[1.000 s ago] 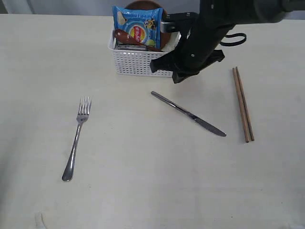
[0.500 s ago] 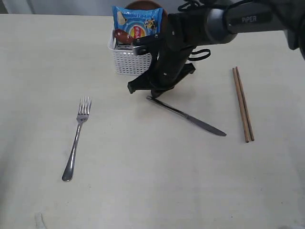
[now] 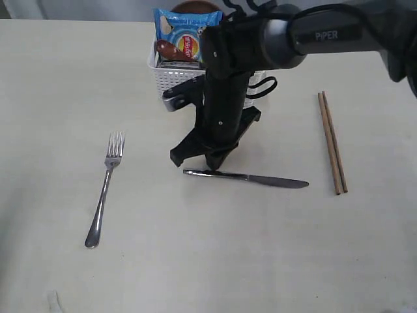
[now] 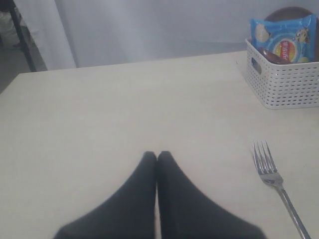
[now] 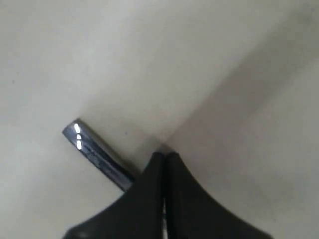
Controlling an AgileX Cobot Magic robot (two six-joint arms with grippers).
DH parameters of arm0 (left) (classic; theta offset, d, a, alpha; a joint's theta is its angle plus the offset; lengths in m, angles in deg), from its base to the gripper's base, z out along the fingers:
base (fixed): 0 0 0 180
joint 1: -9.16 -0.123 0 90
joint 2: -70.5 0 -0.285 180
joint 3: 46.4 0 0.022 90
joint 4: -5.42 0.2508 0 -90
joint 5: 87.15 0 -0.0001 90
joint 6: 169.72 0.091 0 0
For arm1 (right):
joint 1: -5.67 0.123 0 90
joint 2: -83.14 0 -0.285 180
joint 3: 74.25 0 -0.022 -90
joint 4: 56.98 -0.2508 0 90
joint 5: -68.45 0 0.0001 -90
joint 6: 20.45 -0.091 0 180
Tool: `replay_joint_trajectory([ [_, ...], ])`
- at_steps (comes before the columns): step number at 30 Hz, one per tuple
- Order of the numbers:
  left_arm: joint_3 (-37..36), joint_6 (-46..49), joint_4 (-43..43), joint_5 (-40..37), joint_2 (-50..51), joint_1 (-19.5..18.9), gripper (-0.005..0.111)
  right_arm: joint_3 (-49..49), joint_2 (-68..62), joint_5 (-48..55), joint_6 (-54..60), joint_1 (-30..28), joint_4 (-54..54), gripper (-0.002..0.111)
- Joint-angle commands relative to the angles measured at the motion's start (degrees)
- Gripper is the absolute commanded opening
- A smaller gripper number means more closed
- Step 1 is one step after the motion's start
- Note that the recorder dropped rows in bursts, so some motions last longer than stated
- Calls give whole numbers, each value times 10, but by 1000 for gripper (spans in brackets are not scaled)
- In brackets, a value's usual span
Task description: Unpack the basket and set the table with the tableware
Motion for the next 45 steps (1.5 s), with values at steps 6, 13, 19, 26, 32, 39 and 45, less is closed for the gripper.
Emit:
replay_joint_trajectory([
  [6, -1, -1, 2, 0, -1, 3, 0, 89, 22, 10, -1, 61, 0, 0],
  [13, -1, -1, 2, 0, -1, 3, 0, 130, 140, 55, -68, 77, -19, 0],
  [19, -1, -1, 2, 0, -1, 3, 0, 228, 202, 54, -161, 77, 64, 0],
  [26, -1, -1, 2, 0, -1, 3, 0, 277, 201, -2, -191, -38, 87, 0],
  [32, -1, -1, 2, 0, -1, 3, 0, 277, 195, -12, -191, -95, 75, 0],
  [39, -1, -1, 2, 0, -1, 3, 0, 277, 162, -12, -191, -101, 64, 0],
  [45, -1, -1, 2, 0, -1, 3, 0, 267, 141, -47, -191, -101, 64, 0],
])
